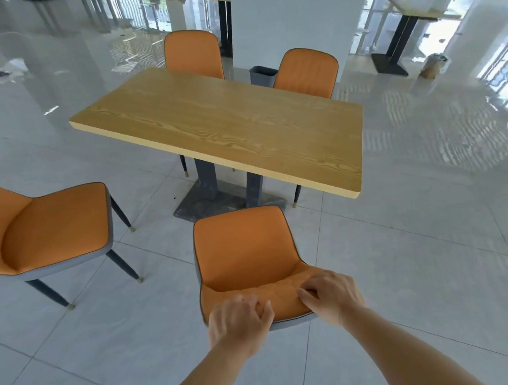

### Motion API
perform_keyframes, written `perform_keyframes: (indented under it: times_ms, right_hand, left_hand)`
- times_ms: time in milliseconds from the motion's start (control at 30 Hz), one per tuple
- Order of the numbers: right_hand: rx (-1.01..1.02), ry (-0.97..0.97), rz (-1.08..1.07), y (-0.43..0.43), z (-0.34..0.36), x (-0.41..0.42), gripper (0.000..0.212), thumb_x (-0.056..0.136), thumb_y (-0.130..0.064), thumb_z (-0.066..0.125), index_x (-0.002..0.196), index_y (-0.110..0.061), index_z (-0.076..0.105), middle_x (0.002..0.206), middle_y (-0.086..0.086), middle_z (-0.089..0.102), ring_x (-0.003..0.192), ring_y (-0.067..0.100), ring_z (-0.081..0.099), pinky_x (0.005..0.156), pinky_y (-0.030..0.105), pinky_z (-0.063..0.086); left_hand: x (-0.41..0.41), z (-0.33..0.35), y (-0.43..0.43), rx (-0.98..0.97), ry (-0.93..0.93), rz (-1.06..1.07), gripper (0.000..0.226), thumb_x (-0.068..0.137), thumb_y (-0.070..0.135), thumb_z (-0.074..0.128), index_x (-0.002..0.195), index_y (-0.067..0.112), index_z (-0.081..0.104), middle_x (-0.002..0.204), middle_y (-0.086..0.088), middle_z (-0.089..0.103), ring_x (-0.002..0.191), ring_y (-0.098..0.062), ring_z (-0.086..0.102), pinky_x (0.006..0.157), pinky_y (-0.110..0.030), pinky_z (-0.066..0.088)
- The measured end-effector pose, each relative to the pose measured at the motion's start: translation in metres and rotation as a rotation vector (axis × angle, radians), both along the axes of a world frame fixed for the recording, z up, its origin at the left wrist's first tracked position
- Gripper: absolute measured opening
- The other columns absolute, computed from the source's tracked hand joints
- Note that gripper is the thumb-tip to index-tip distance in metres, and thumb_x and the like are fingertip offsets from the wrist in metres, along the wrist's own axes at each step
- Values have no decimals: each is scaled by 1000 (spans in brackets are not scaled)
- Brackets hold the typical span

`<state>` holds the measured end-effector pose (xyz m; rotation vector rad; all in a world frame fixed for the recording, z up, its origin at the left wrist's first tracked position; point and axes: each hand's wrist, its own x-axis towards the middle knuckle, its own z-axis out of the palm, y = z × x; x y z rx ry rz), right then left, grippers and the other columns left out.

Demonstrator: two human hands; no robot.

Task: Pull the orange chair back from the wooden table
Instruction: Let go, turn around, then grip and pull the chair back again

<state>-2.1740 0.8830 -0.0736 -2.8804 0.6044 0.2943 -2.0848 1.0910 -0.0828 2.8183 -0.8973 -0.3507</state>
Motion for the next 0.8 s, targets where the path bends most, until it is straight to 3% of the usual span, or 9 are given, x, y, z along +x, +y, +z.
perform_keyframes:
  times_ms: [167, 433, 567, 700, 800]
  right_hand:
    - [-20, -14, 7, -4, -4, 3, 56, 87, -64, 21, 76, -26, 62, 75, -10, 60, 82, 8, 52, 71, 29, 45]
    - [-3, -1, 30, -5, -1, 2, 58, 88, -63, 20, 77, -28, 65, 79, -12, 61, 84, 7, 52, 74, 29, 46]
    - [2, 9, 44, -4, -2, 2, 57, 89, -62, 19, 77, -29, 64, 78, -12, 60, 85, 9, 53, 77, 34, 49]
    - [11, 15, 81, -2, 2, 0, 55, 90, -64, 15, 102, -37, 61, 104, -11, 61, 101, 15, 52, 87, 37, 45]
    - [11, -5, 92, -1, 7, -2, 55, 93, -64, 17, 123, -37, 55, 122, -9, 59, 111, 18, 52, 94, 40, 44]
  left_hand:
    - [4, 1, -3, 4, -6, 4, 56, 91, 63, 16, 84, 30, 61, 83, 10, 61, 72, -9, 53, 62, -28, 46]
    - [1, 4, -5, 40, 67, 19, 57, 94, 62, 16, 103, 34, 64, 101, 9, 63, 87, -12, 56, 80, -32, 49]
    - [-2, 8, -5, 57, 93, 53, 54, 96, 60, 18, 103, 33, 65, 106, 7, 64, 93, -15, 56, 87, -34, 48]
    - [-8, 14, -5, 102, 100, 107, 56, 97, 62, 16, 106, 33, 63, 112, 5, 64, 102, -17, 57, 99, -40, 45]
    - [-12, 24, -2, 75, 74, 139, 49, 99, 60, 20, 113, 34, 58, 112, 6, 62, 102, -16, 57, 97, -36, 46]
